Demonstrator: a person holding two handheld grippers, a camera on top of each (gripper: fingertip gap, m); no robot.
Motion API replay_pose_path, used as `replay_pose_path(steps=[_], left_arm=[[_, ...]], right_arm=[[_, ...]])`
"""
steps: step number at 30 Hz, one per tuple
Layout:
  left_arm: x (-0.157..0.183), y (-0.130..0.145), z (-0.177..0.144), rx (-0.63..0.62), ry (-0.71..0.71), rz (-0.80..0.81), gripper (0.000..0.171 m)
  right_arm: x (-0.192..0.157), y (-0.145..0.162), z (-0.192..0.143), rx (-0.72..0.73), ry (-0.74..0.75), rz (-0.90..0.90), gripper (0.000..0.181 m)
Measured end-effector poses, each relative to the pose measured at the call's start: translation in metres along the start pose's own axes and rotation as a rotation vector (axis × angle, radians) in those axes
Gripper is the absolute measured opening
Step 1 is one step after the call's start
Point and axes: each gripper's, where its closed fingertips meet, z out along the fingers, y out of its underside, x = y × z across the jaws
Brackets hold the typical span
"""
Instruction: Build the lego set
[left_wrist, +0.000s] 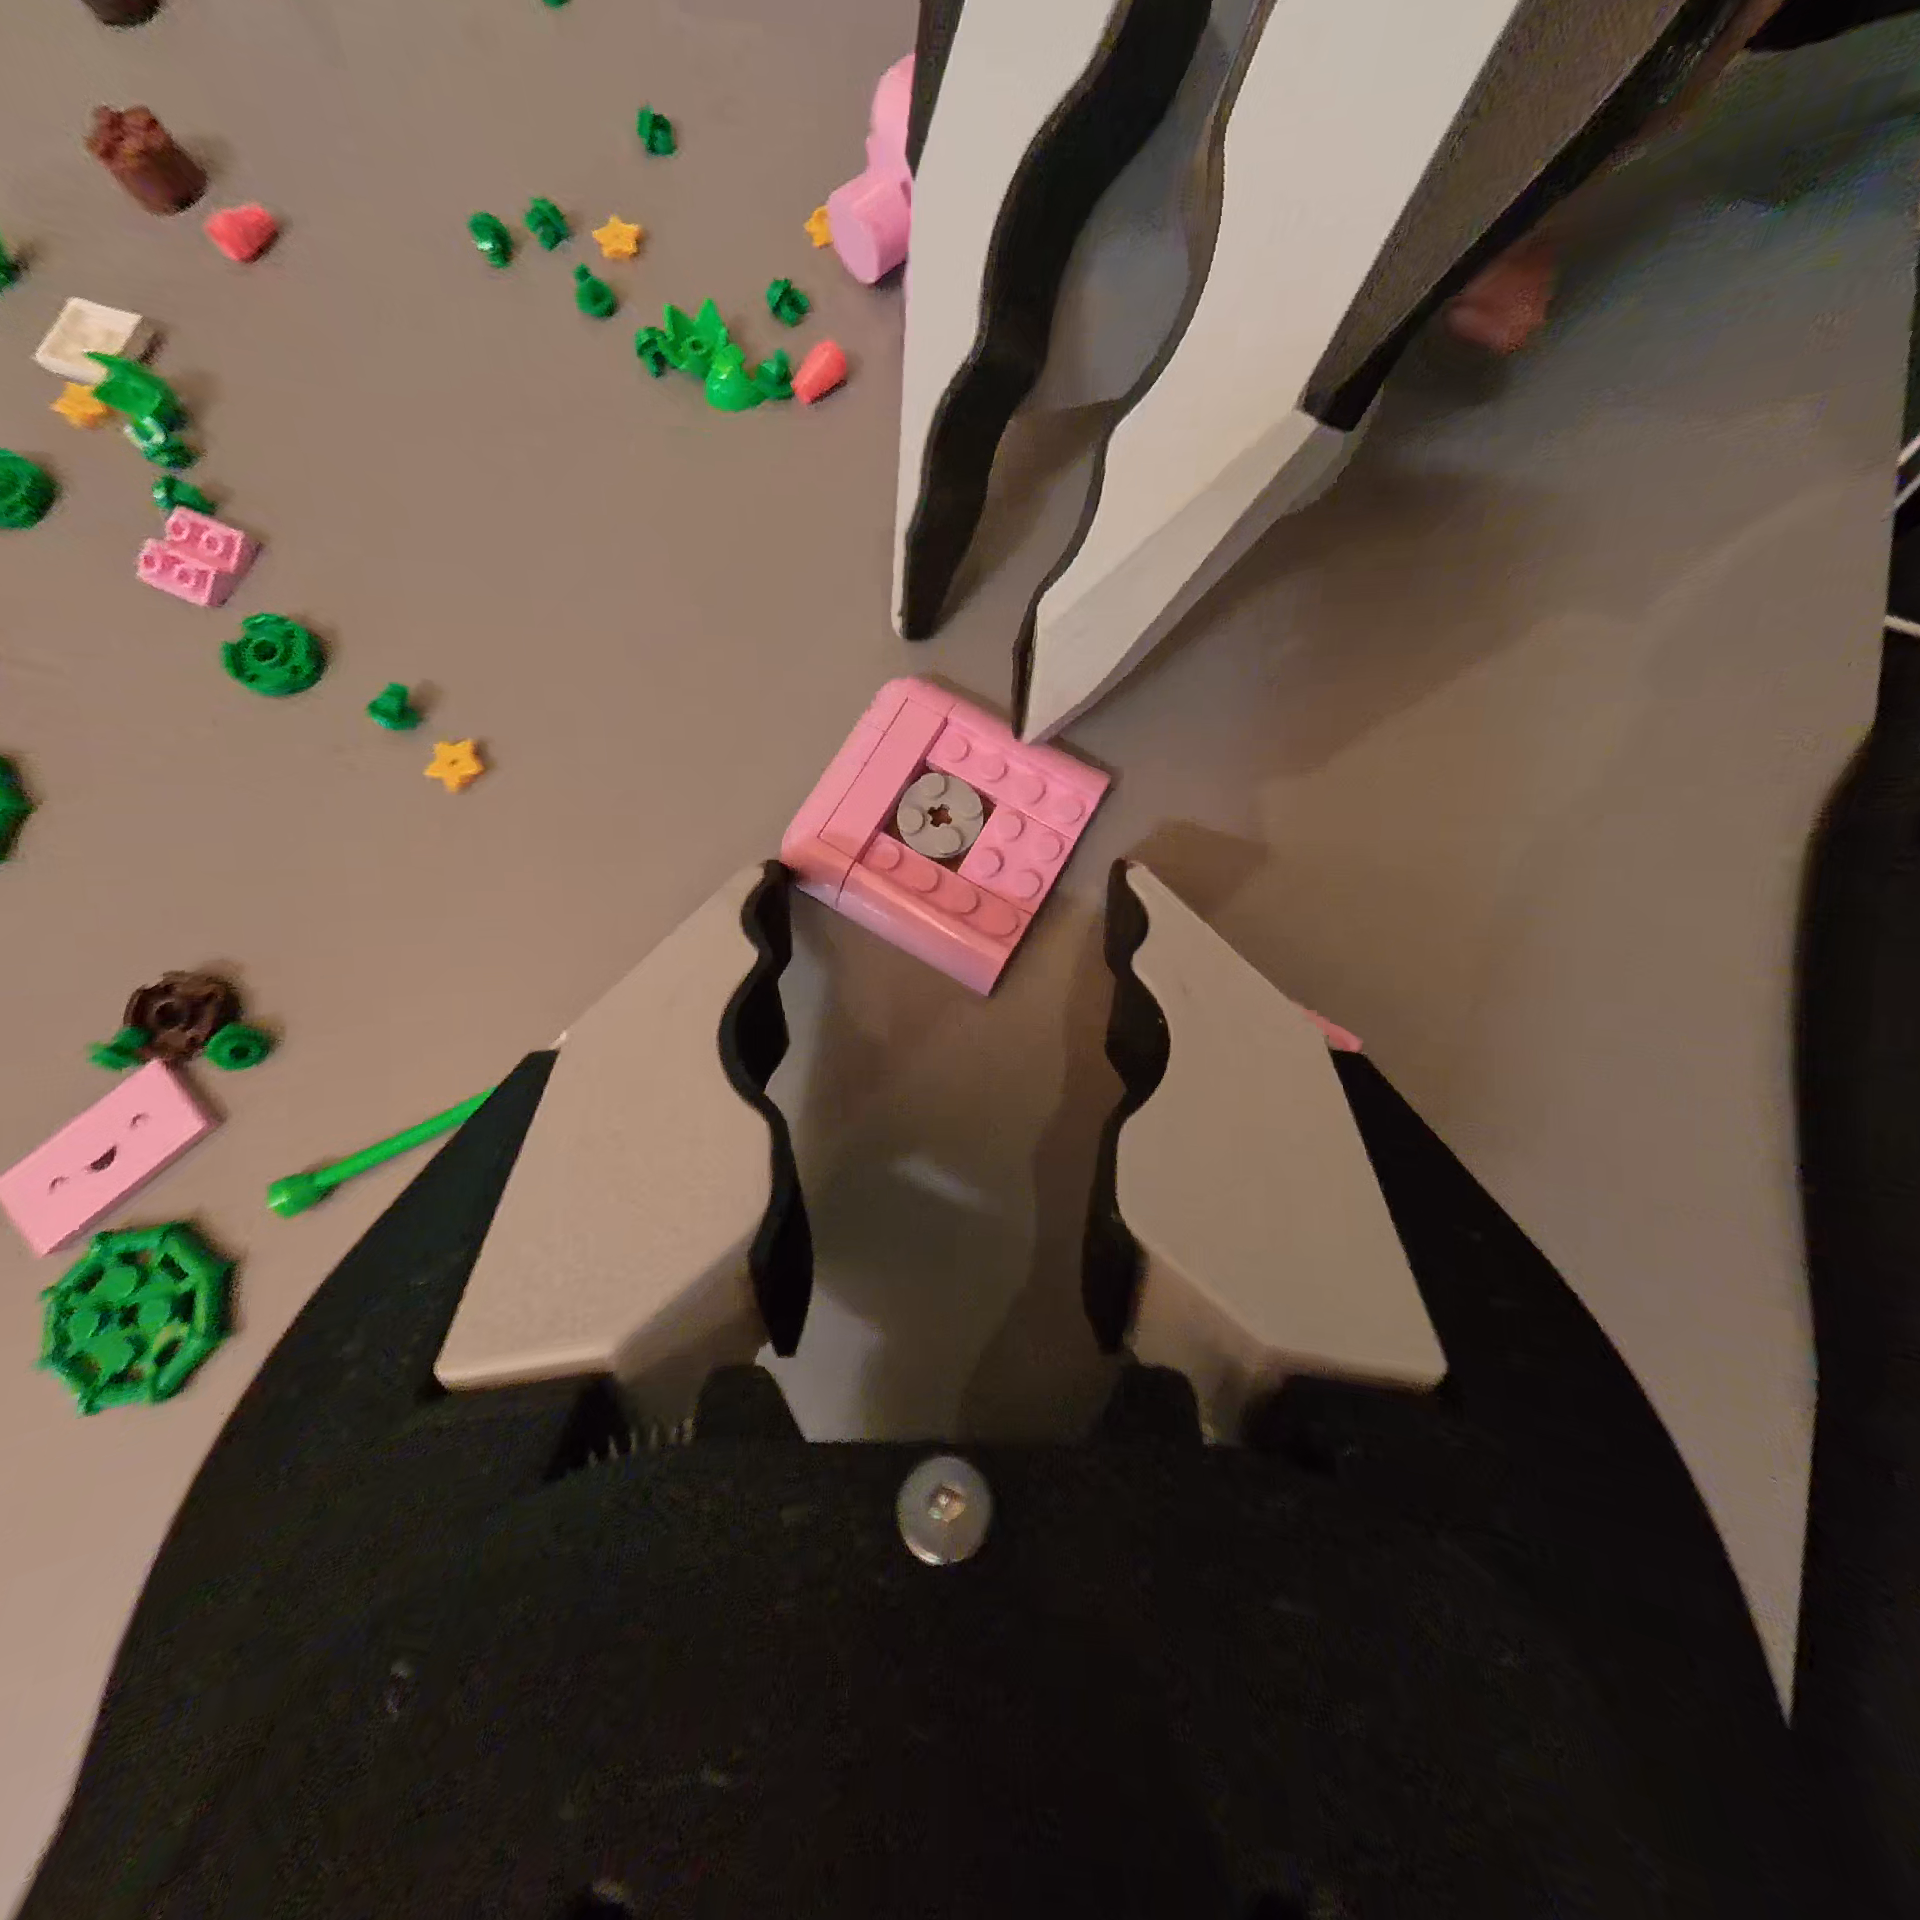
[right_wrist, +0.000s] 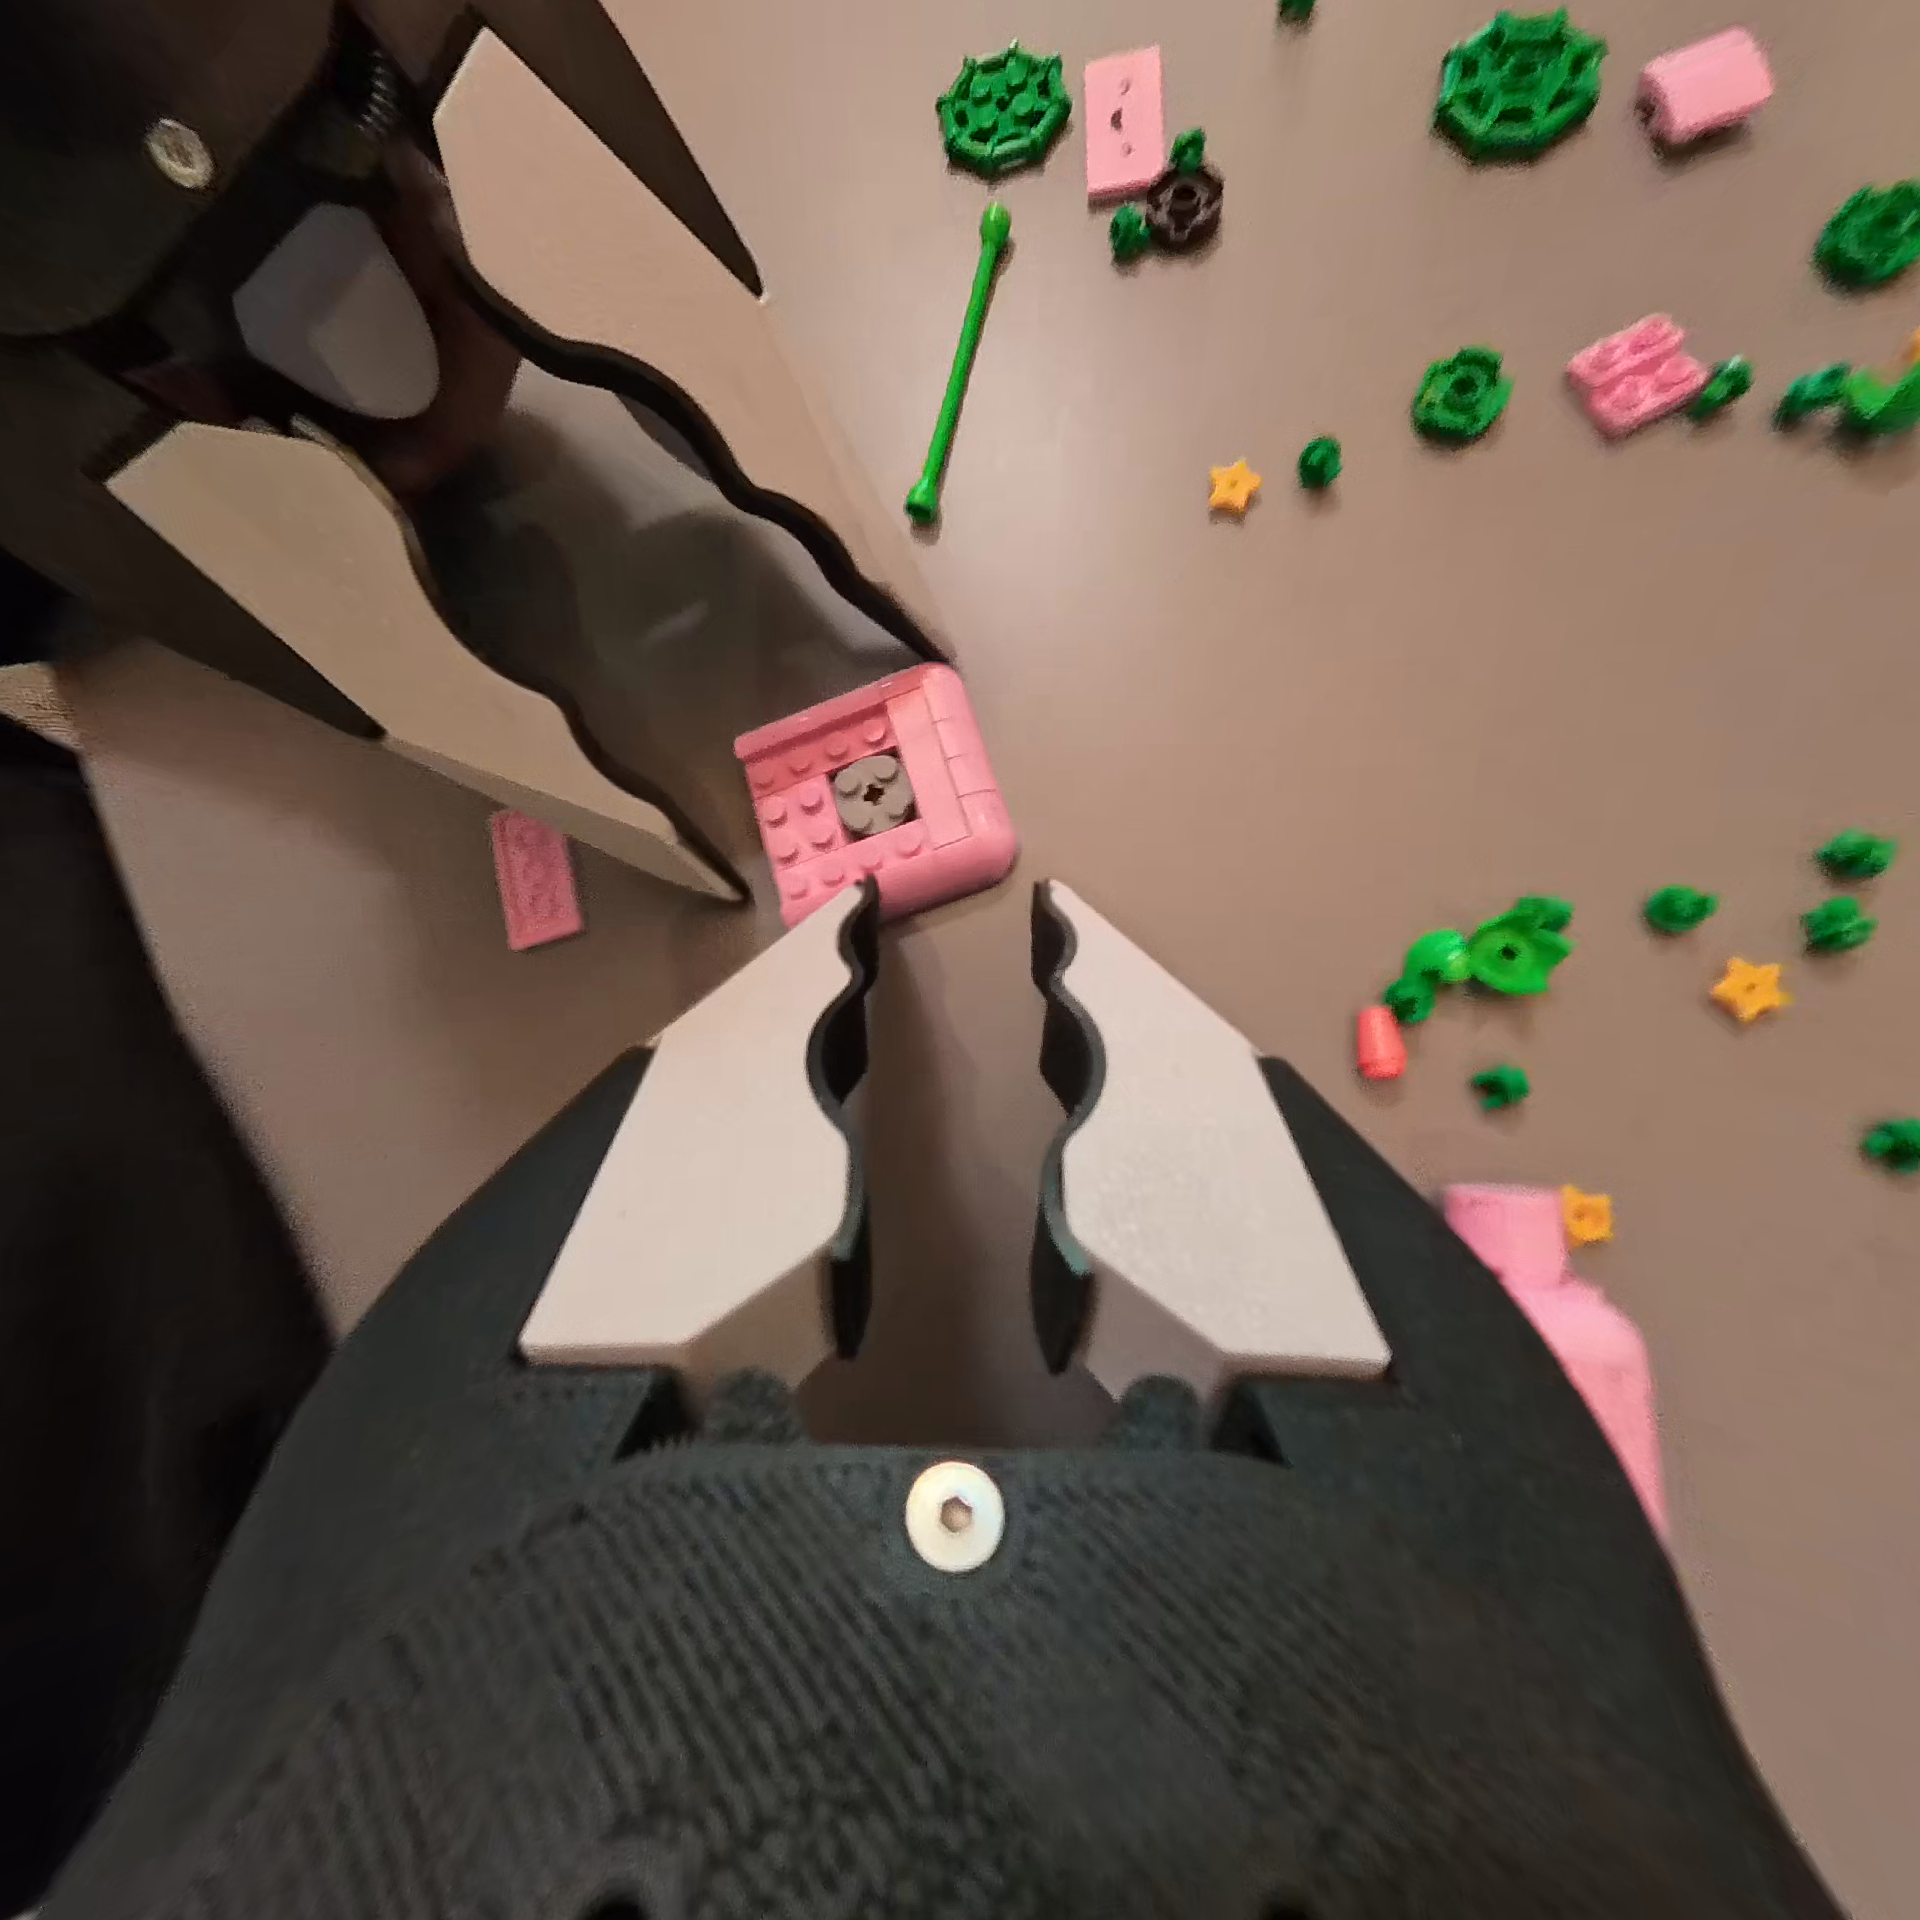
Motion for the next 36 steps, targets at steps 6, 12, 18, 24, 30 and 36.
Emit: replay_pose_path(steps=[6, 12, 18, 24, 30, 36], left_arm=[[-0.015, 0.010, -0.015, 0.017, -0.006, -0.027, 0.048], [-0.021, -0.008, -0.032, 0.184, 0.019, -0.037, 0.045], [-0.032, -0.016, -0.043, 0.288, 0.066, -0.154, 0.040], [-0.024, -0.010, -0.036, 0.226, 0.134, -0.180, 0.034], [-0.018, -0.004, -0.030, 0.171, 0.129, -0.148, 0.034], [-0.009, -0.002, -0.028, 0.146, 0.172, -0.123, 0.060]], right_arm=[[0.013, -0.033, 0.008, 0.102, 0.085, -0.141, 0.025], [-0.013, -0.053, -0.002, 0.268, -0.024, -0.234, 0.040], [-0.018, -0.030, 0.012, 0.192, -0.044, -0.267, 0.058], [-0.020, -0.017, 0.023, 0.127, -0.025, -0.336, 0.054], [-0.023, -0.014, 0.021, 0.126, -0.067, -0.384, 0.047], [-0.030, -0.007, 0.016, 0.106, -0.143, -0.452, 0.047]])
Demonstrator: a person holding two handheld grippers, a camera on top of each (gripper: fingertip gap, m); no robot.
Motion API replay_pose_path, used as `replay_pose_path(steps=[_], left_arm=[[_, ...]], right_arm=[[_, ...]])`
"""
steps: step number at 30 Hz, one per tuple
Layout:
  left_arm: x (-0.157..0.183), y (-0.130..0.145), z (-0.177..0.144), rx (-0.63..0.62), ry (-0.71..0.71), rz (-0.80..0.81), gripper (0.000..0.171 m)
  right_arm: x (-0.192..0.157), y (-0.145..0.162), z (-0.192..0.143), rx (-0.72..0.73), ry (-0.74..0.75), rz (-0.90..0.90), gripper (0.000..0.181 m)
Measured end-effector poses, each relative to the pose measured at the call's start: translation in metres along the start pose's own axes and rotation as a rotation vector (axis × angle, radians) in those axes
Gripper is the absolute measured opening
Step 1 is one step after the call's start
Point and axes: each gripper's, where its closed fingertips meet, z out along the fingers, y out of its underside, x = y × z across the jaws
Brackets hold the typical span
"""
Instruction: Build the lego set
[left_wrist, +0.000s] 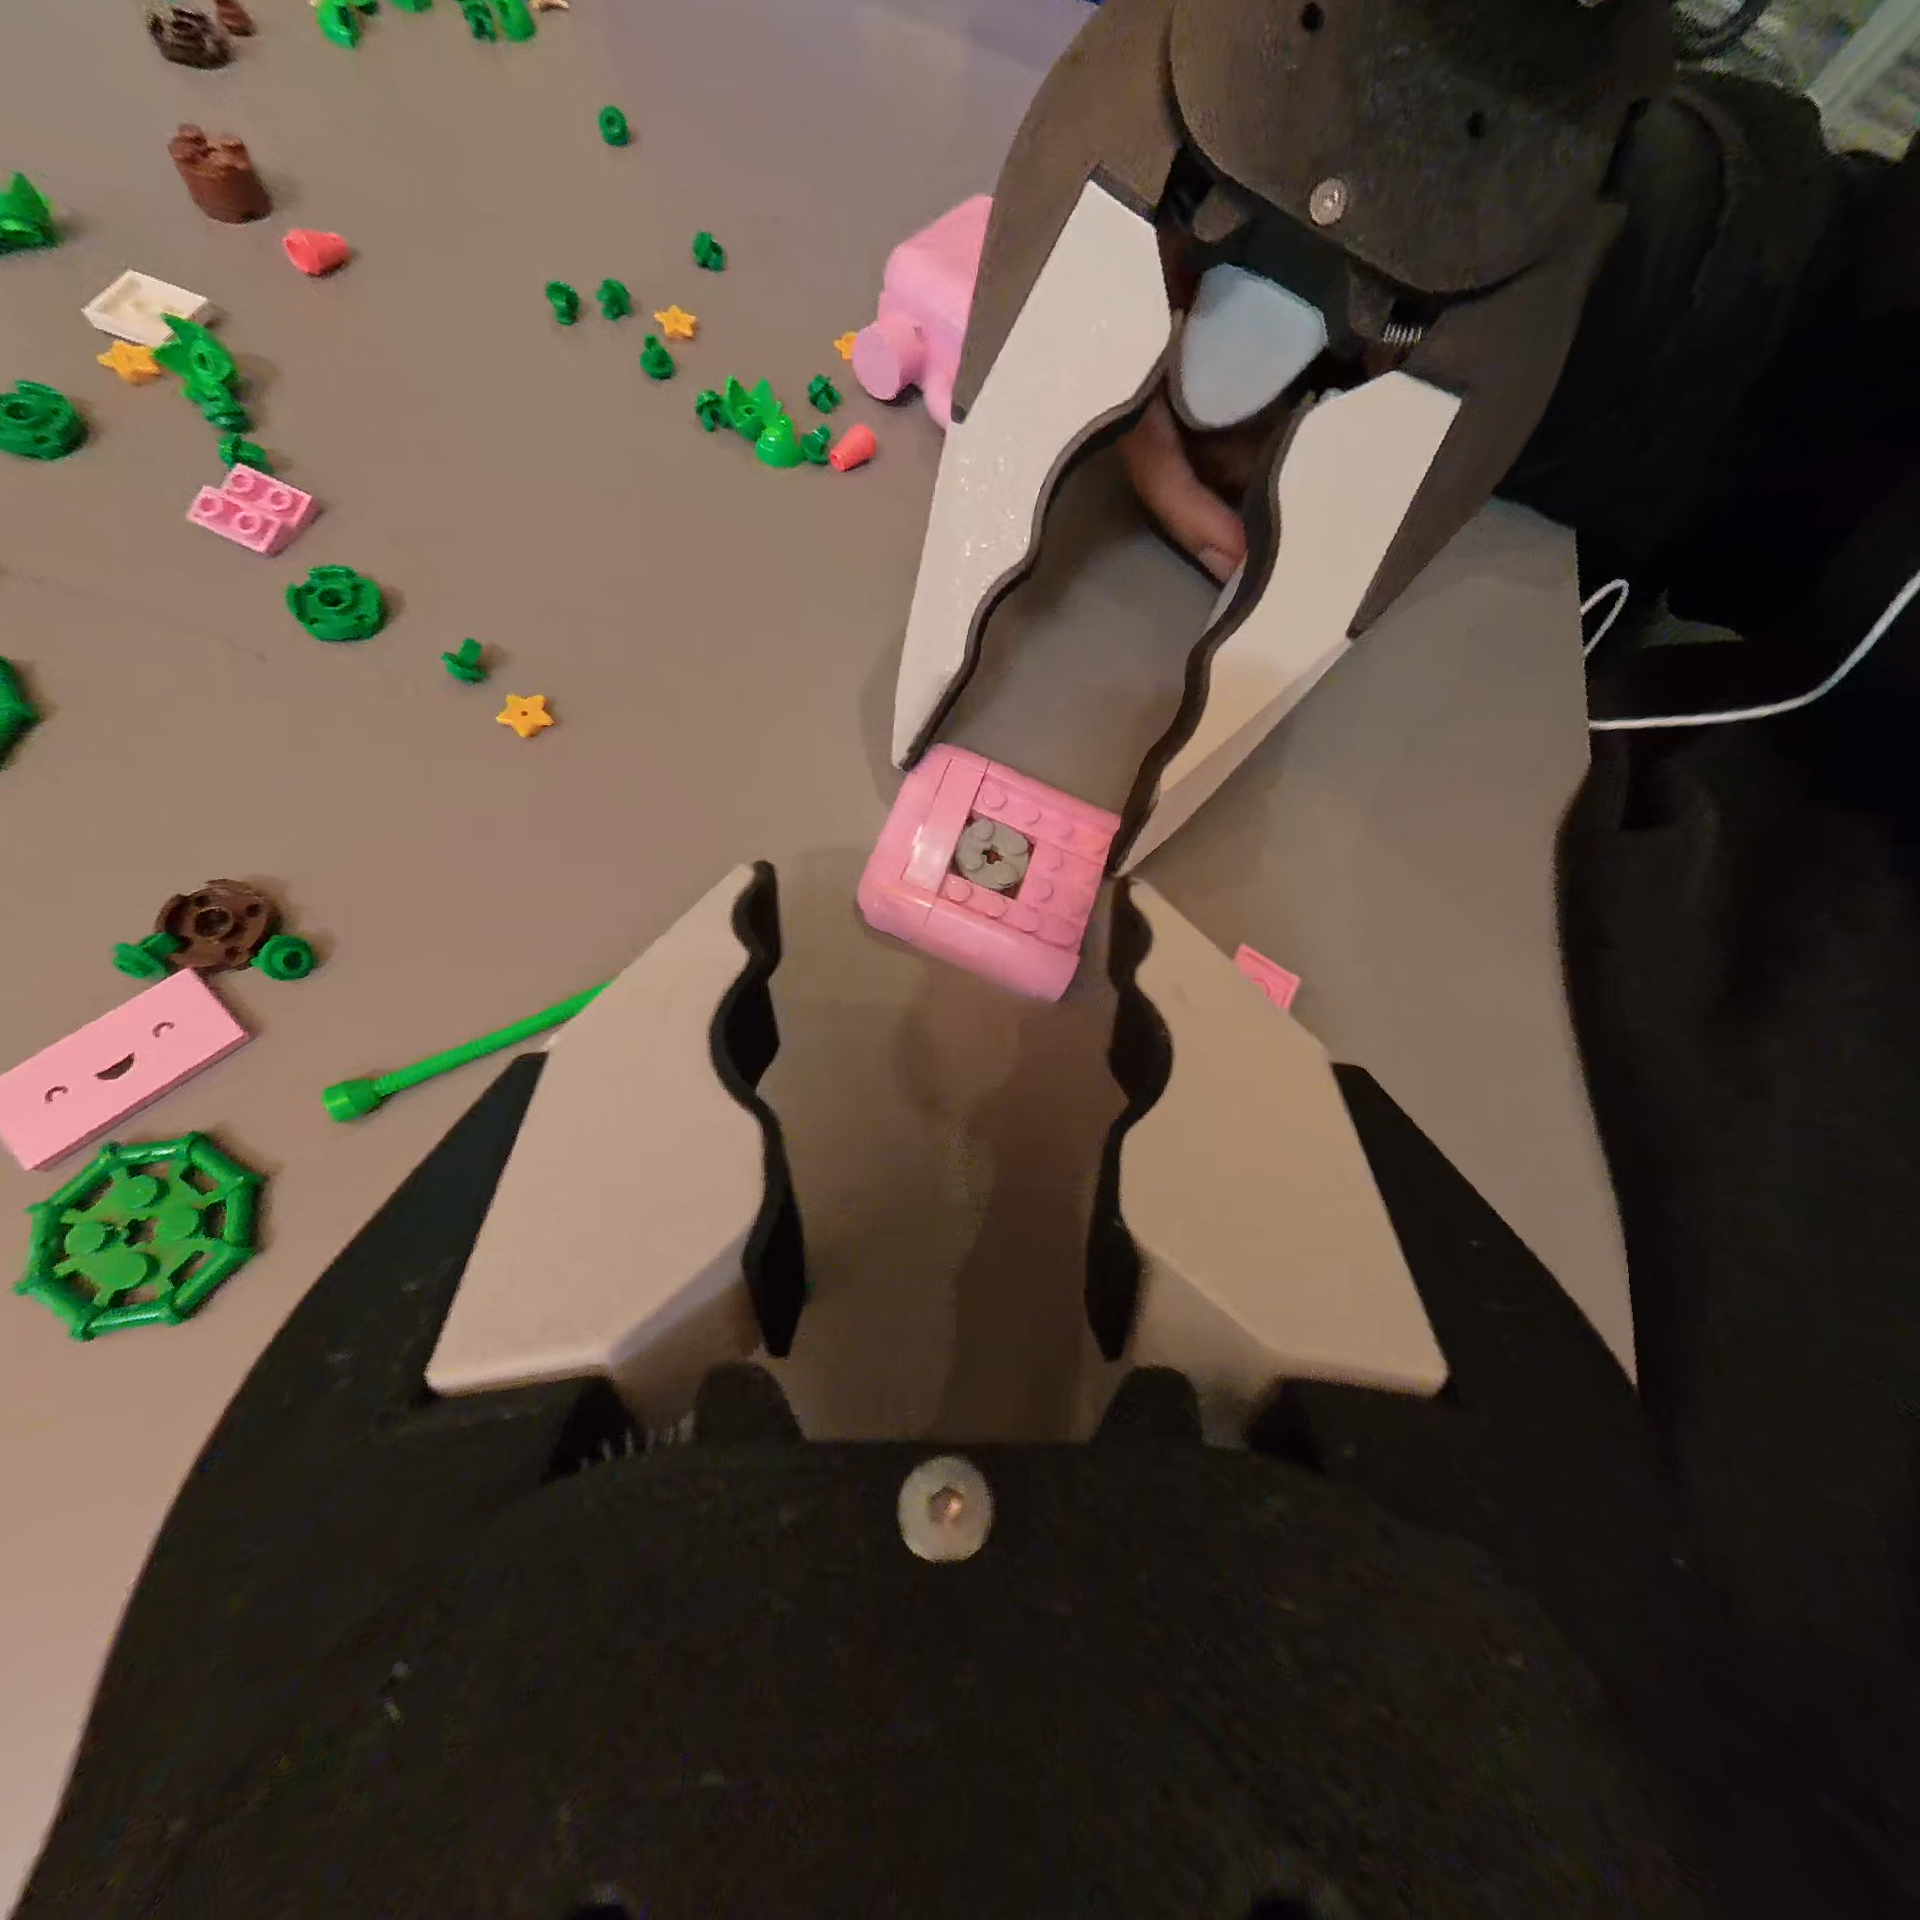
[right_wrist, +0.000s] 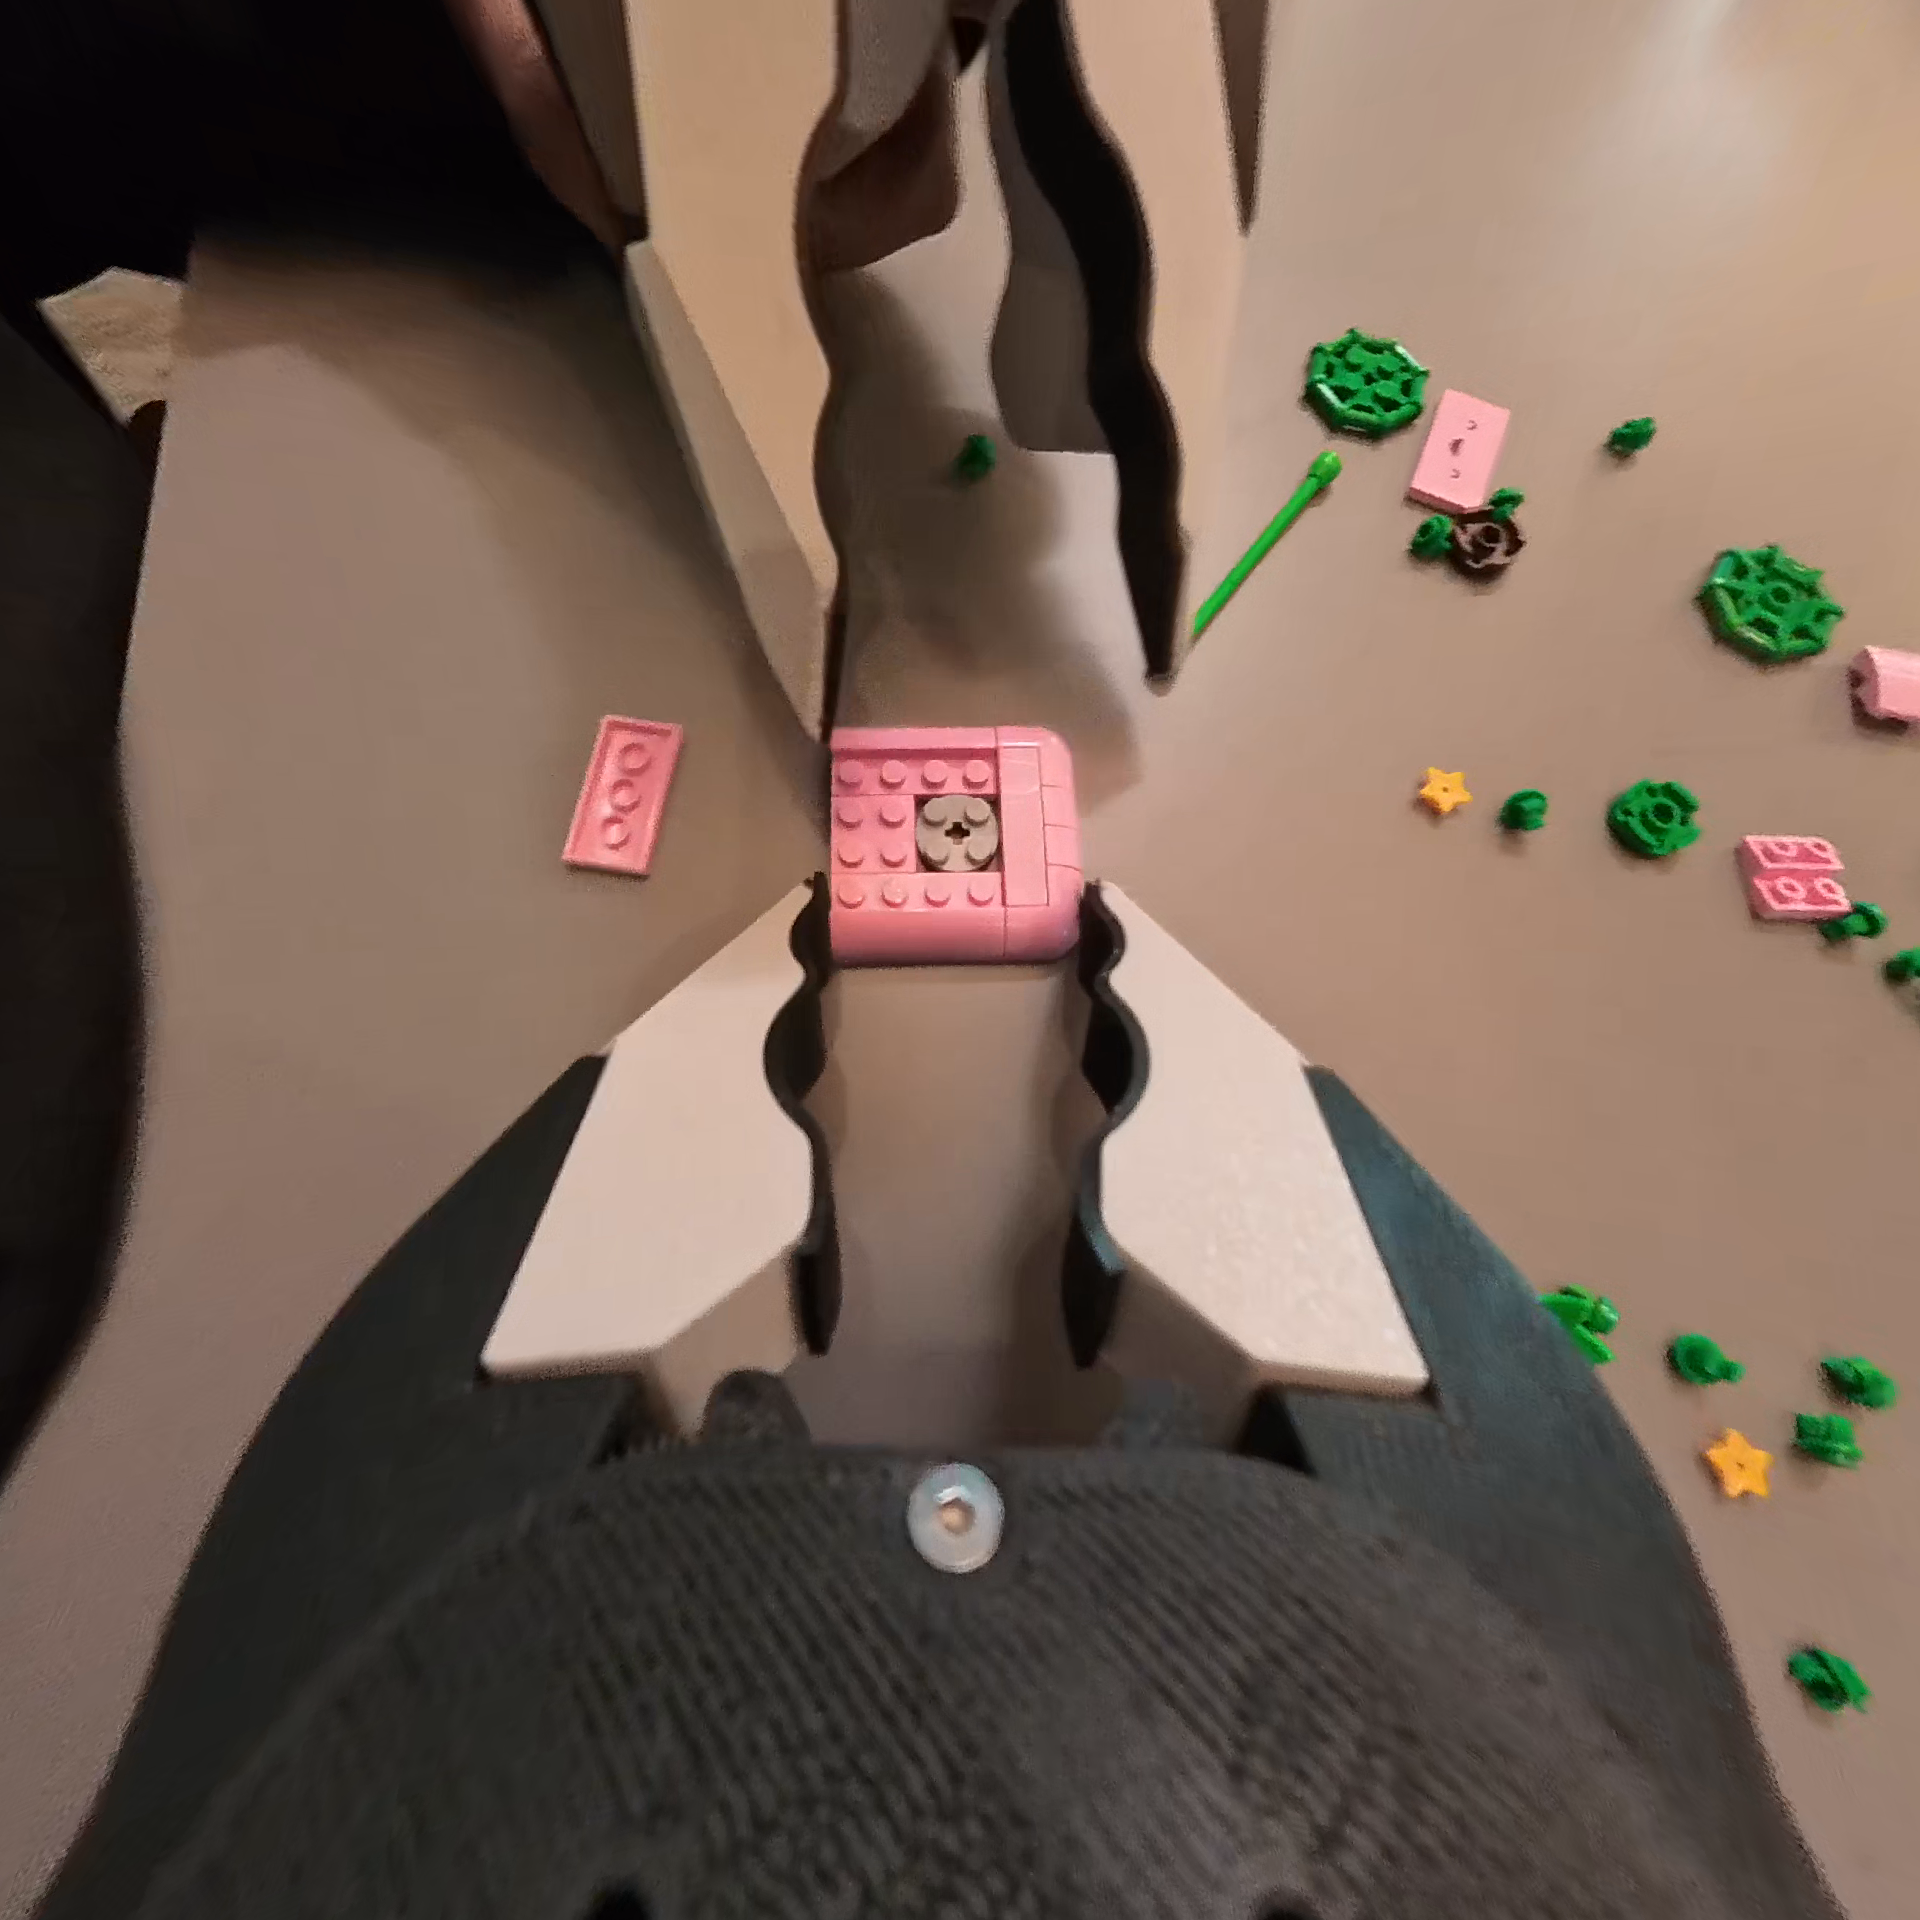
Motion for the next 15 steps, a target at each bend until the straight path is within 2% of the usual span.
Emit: replay_pose_path(steps=[5, 7, 9, 11, 13, 15], left_arm=[[0.010, 0.007, 0.006, -0.055, 0.024, 0.067, 0.066], [0.012, 0.011, 0.009, -0.094, 0.019, 0.096, 0.066], [0.012, 0.016, 0.013, -0.131, 0.003, 0.115, 0.066], [0.011, 0.016, 0.013, -0.134, -0.007, 0.125, 0.066], [0.011, 0.016, 0.013, -0.131, 0.000, 0.116, 0.065], [0.012, 0.016, 0.012, -0.129, 0.008, 0.110, 0.059]], right_arm=[[-0.005, -0.001, 0.000, 0.005, -0.008, -0.037, 0.048], [0.007, -0.004, -0.001, 0.015, 0.069, -0.034, 0.071], [0.009, -0.010, -0.005, 0.050, 0.083, -0.029, 0.073], [0.005, -0.019, -0.009, 0.099, 0.059, -0.026, 0.062], [-0.003, -0.026, -0.012, 0.144, 0.026, -0.042, 0.041], [-0.011, -0.028, -0.012, 0.153, -0.008, -0.069, 0.011]])
